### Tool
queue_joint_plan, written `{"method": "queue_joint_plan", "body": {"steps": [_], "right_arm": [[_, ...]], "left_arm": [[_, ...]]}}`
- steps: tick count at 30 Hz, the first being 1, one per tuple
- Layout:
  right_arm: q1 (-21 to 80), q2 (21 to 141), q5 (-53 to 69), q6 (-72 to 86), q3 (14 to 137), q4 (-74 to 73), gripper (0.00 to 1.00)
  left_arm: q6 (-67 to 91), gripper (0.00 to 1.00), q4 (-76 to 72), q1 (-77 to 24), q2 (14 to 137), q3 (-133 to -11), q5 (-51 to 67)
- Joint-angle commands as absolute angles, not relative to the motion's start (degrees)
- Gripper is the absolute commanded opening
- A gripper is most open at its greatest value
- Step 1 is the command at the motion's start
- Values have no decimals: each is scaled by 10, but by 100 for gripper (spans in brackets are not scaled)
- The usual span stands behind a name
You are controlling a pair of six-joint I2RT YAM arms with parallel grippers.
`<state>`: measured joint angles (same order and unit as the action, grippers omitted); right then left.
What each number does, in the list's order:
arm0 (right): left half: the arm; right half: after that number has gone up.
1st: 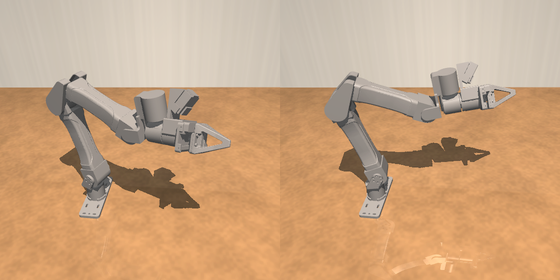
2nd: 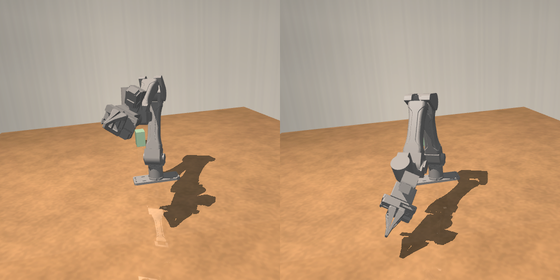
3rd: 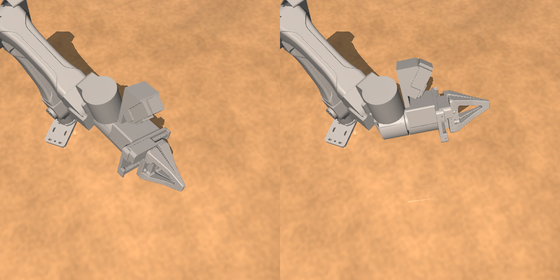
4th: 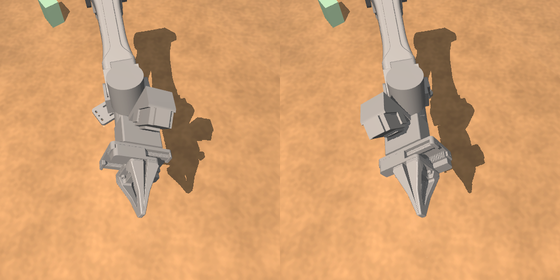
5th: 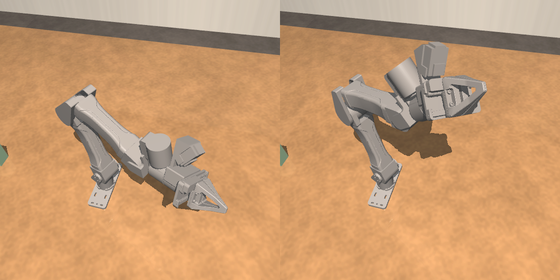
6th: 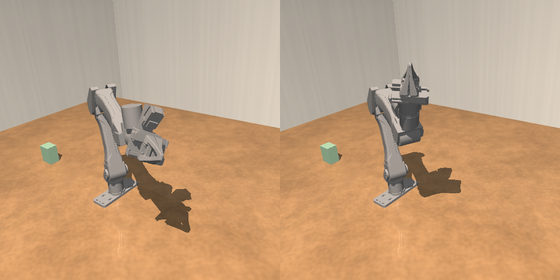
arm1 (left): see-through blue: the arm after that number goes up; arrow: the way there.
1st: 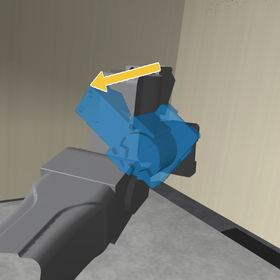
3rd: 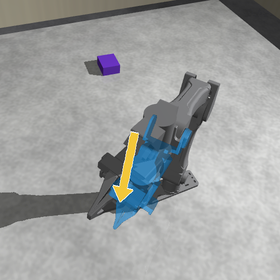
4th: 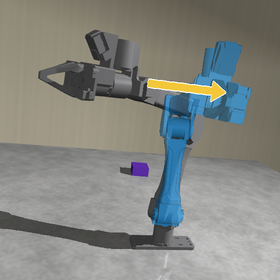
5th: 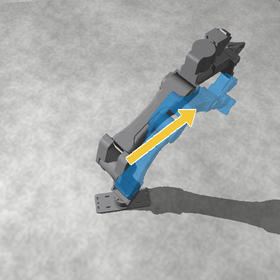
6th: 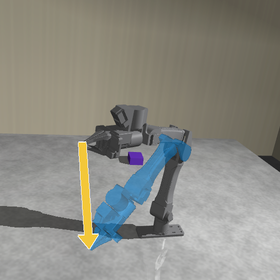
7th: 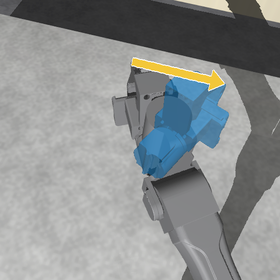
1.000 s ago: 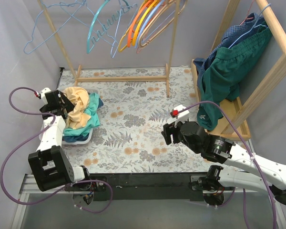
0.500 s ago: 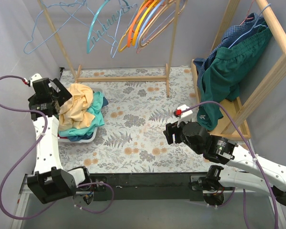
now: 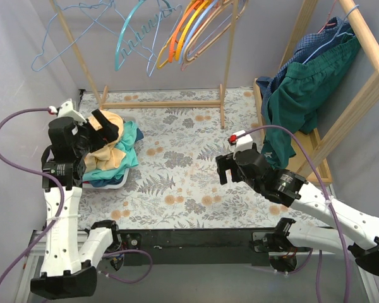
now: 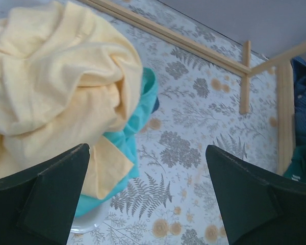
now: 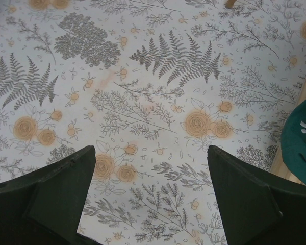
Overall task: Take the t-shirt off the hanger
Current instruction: Reset both arms
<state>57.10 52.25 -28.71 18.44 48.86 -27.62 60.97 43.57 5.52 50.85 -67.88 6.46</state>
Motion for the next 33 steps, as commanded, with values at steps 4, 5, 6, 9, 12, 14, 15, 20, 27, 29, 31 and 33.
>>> {"method": "queue_joint_plan", "body": {"steps": [4, 5, 6, 9, 12, 14, 15, 20, 27, 29, 31, 33], "right_arm": [[500, 553, -212, 169, 519, -259, 98], [497, 560, -207, 167, 521, -256, 98], [492, 563, -203, 163, 525, -251, 98], [469, 584, -193, 163, 535, -249, 98], [447, 603, -182, 170, 553, -252, 98], [439, 612, -190, 174, 562, -253, 98], [437, 610, -192, 178, 562, -252, 98], [431, 578, -208, 194, 543, -241, 98], [422, 555, -216, 196, 527, -241, 98], [421, 555, -216, 197, 526, -241, 98], [420, 557, -214, 196, 523, -238, 98], [419, 564, -214, 193, 521, -236, 98]], "left_arm": [[656, 98, 404, -60, 521, -697, 49], [658, 98, 403, -70, 526, -695, 47], [663, 98, 400, -82, 533, -692, 41], [685, 98, 388, -188, 569, -672, -47], [696, 98, 424, -298, 658, -699, -151], [693, 98, 438, -308, 738, -746, -169], [686, 98, 431, -308, 748, -752, -165], [663, 98, 354, -308, 756, -745, -130], [633, 98, 336, -308, 766, -732, -98], [627, 98, 333, -308, 763, -727, -95], [616, 98, 325, -308, 754, -715, -94], [612, 98, 325, -308, 750, -709, -97]]}}
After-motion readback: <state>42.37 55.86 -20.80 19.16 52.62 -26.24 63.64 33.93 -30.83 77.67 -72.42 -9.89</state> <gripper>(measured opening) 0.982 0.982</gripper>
